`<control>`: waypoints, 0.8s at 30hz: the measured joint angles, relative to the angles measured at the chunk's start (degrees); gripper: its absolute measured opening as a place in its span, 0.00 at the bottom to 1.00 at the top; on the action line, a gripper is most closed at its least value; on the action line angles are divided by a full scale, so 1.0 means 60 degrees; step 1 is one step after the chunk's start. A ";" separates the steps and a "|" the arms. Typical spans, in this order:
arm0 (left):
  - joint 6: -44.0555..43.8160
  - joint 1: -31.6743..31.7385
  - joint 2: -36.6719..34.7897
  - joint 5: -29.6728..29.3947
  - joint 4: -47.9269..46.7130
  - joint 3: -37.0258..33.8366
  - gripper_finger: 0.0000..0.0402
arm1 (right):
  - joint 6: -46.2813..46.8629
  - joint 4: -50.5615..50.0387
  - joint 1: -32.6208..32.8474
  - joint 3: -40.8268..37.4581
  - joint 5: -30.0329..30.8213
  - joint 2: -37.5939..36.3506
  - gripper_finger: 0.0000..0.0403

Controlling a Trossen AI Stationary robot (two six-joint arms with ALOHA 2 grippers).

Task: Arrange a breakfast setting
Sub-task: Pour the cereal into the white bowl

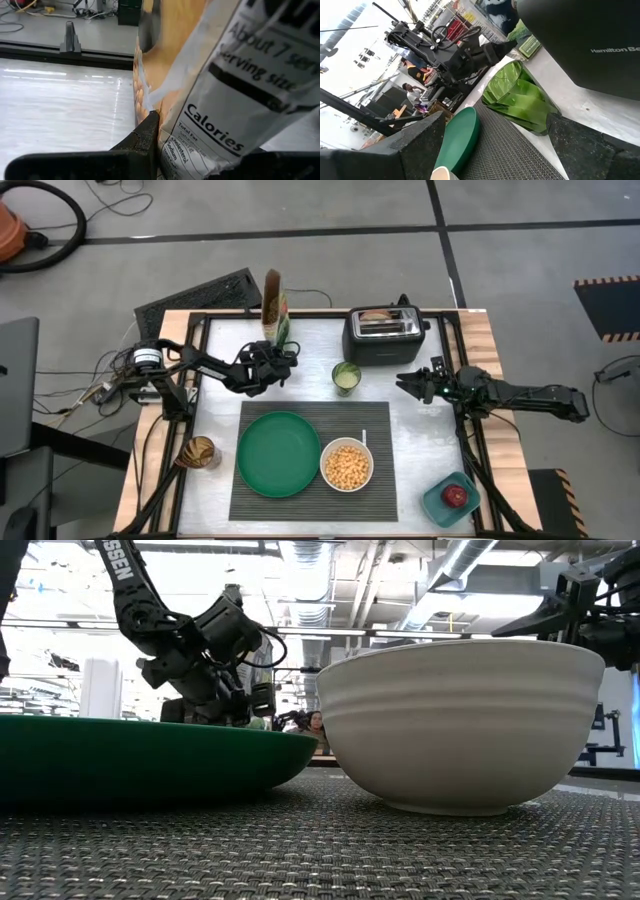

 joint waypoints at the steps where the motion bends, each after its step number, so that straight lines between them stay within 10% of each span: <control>1: 0.0032 0.0007 0.0000 0.0005 0.0003 0.0000 0.19 | 0.0000 0.0000 0.0000 0.0000 0.0000 0.0000 0.93; 13: 0.0327 0.0023 0.0018 0.0148 -0.0170 -0.0004 0.24 | 0.0008 -0.0004 0.0000 0.0000 0.0015 0.0000 0.93; 24: 0.0771 -0.0141 0.0040 0.0295 -0.0155 -0.0021 0.52 | 0.0217 -0.0006 0.0000 0.0000 0.0015 0.0000 0.93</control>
